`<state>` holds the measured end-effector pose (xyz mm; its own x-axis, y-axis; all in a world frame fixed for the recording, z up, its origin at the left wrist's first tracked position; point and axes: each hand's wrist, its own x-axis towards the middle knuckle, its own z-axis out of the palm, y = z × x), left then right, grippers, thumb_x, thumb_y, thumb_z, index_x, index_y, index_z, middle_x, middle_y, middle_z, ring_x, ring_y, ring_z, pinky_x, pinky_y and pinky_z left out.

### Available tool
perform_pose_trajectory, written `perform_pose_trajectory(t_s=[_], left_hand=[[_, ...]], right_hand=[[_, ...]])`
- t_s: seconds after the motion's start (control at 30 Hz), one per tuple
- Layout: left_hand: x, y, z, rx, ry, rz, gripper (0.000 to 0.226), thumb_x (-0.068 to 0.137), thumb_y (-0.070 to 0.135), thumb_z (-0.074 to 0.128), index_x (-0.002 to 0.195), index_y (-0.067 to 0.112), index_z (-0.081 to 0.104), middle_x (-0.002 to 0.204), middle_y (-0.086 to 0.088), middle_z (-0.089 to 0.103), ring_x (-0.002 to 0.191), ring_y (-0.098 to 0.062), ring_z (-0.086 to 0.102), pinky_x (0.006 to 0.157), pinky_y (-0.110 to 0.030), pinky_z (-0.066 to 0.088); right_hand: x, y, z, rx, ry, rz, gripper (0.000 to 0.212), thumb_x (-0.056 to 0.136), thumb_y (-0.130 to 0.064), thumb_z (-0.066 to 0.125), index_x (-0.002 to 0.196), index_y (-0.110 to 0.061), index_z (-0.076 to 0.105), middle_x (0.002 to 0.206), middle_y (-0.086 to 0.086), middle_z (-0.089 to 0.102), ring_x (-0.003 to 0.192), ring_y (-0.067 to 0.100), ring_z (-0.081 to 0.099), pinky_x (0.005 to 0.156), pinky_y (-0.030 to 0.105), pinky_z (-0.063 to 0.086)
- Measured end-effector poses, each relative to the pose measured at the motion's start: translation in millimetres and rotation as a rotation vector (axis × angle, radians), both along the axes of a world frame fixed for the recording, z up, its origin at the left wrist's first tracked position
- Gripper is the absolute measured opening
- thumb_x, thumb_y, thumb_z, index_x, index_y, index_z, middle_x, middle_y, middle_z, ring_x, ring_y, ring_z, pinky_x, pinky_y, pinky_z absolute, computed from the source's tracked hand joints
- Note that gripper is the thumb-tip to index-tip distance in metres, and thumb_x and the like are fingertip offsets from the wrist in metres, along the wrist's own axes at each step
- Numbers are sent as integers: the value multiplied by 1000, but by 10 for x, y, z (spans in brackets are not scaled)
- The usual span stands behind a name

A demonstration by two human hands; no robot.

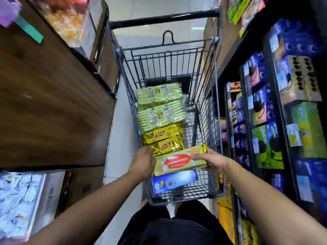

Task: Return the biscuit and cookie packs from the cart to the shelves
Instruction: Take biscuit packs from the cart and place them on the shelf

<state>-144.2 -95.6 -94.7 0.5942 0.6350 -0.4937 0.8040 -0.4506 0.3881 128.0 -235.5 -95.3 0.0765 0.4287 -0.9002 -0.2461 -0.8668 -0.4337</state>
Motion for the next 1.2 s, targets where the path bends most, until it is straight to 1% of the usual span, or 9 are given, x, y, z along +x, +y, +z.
perform_pose_trajectory(t_s=[0.2,0.3,0.37,0.53,0.6,0.83,0.97,1.07,1.2], left_hand=[[374,127,379,-395,-214,354,57,106,34,47,151,1,34,150,-21,46,136,-35,47,111,-43,39],[476,3,553,-761,-329,368,47,106,46,40,132,11,57,124,-3,69,115,-14,63,94,-38,47],[536,-120,708,-894,-372,281,55,103,54,42,129,10,61,125,-9,69,110,-22,64,90,-37,50],[704,-670,1001,-723,-302,-133,56,100,48,55,140,9,48,145,-11,49,127,-9,55,106,-15,39],[762,-983,993,-704,-283,-223,37,101,37,57,132,19,48,127,-5,55,123,-17,53,89,-2,38],[654,-2311,998,-779,-166,-480,22,95,40,67,105,21,66,121,-13,70,103,-22,66,97,-38,51],[336,-3165,998,-823,-42,-694,66,85,61,66,133,16,59,140,-11,60,119,-20,62,103,-33,49],[-55,-3876,1062,-782,55,-774,102,81,70,66,155,11,30,157,-8,39,142,-29,41,115,-41,34],[-740,-4876,1110,-759,83,-925,93,86,66,64,151,8,35,152,-9,47,136,-29,47,114,-46,38]], right_hand=[[-99,-552,711,108,-52,-303,47,77,-32,83,119,-23,64,114,7,74,101,23,66,93,41,47],[-326,-949,922,200,-66,-525,45,71,-30,87,113,-23,71,109,10,75,95,23,69,85,38,49],[-548,-1223,1012,248,-72,-658,44,72,-28,87,113,-25,73,107,9,76,90,21,72,79,35,53],[-1161,-1913,1232,259,-229,-922,85,79,-23,78,145,-43,29,129,9,68,111,31,65,97,48,50],[-1426,-2234,1301,225,-270,-963,72,83,-24,76,147,-19,42,132,19,64,124,39,58,112,59,38],[-2507,-3415,1487,126,-440,-1319,42,96,-24,66,133,-4,58,129,18,66,117,31,64,107,47,47],[-3314,-4243,1437,14,-468,-1473,34,95,-36,67,118,-11,67,128,14,68,107,24,67,101,42,51],[-4006,-4869,1379,-173,-434,-1593,66,79,-61,76,125,-16,60,129,2,63,123,26,57,110,47,42],[-5012,-5677,1334,-115,-357,-1802,64,77,-58,77,128,-23,59,129,-2,61,111,16,56,97,39,44]])
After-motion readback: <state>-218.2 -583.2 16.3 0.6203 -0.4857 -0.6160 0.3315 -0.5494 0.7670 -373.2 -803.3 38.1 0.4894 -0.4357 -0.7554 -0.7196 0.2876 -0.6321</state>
